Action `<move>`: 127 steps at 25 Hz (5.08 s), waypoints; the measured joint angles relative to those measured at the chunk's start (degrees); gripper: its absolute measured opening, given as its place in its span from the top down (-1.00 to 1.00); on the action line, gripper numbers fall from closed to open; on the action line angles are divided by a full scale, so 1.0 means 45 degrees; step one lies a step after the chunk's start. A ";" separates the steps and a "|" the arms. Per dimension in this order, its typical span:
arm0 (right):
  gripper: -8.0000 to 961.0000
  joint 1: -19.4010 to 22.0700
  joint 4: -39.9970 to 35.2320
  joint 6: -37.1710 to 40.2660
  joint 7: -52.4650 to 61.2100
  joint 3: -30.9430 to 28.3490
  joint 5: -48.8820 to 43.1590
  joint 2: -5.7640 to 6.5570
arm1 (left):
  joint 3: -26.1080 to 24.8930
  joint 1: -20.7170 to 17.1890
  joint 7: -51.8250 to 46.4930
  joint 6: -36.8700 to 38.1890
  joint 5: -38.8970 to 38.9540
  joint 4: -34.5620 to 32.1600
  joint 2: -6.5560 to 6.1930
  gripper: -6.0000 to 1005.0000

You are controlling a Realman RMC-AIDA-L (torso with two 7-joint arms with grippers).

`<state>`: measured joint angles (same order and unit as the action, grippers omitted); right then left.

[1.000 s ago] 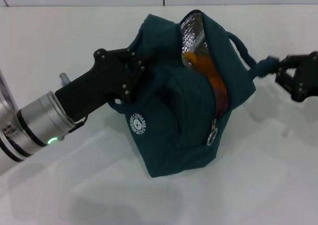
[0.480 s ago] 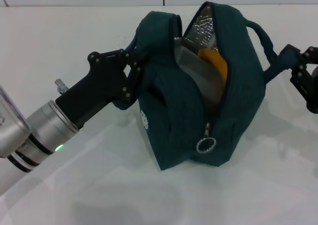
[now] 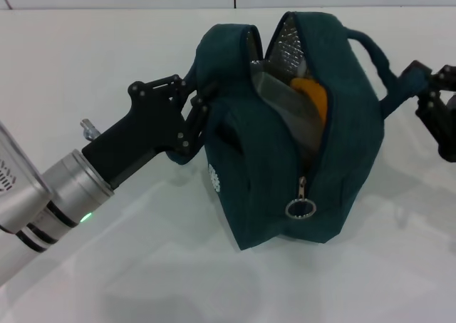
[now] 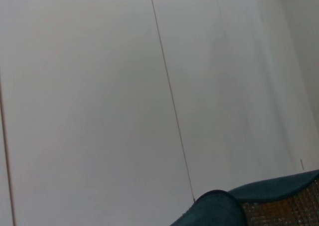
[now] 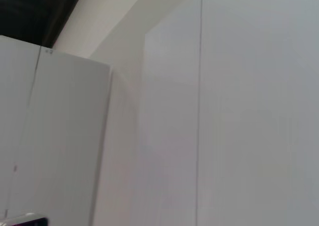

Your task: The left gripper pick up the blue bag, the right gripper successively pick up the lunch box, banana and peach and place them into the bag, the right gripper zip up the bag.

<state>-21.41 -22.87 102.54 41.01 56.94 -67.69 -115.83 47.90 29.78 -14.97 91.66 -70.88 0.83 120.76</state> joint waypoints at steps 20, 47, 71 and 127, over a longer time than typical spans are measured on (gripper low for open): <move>0.23 0.0453 0.0759 -0.1484 -0.0233 0.0963 -0.0184 0.0085 | 0.0124 0.0391 0.0645 -0.1344 -0.0144 0.0186 0.0000 0.05; -0.18 -0.1634 -0.0535 -0.1403 0.4094 -0.0087 -0.7334 0.0147 | -0.0136 0.1073 0.0671 -0.1286 -0.0007 0.0483 0.0000 0.05; -0.01 -0.2302 -0.0203 -0.1849 0.4710 0.1540 -0.7058 -0.0079 | -0.0059 0.0921 0.0671 -0.0862 -0.0160 0.0675 -0.0001 0.05; 0.92 -0.2597 -0.0222 -0.1522 0.0380 0.2288 -0.4311 -0.0074 | -0.0120 -0.0146 0.1349 0.1144 0.1574 0.0536 -0.0040 0.04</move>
<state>-33.09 -23.87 95.69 42.72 67.24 -87.09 -116.17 47.36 29.12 -8.90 96.81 -63.79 3.24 120.58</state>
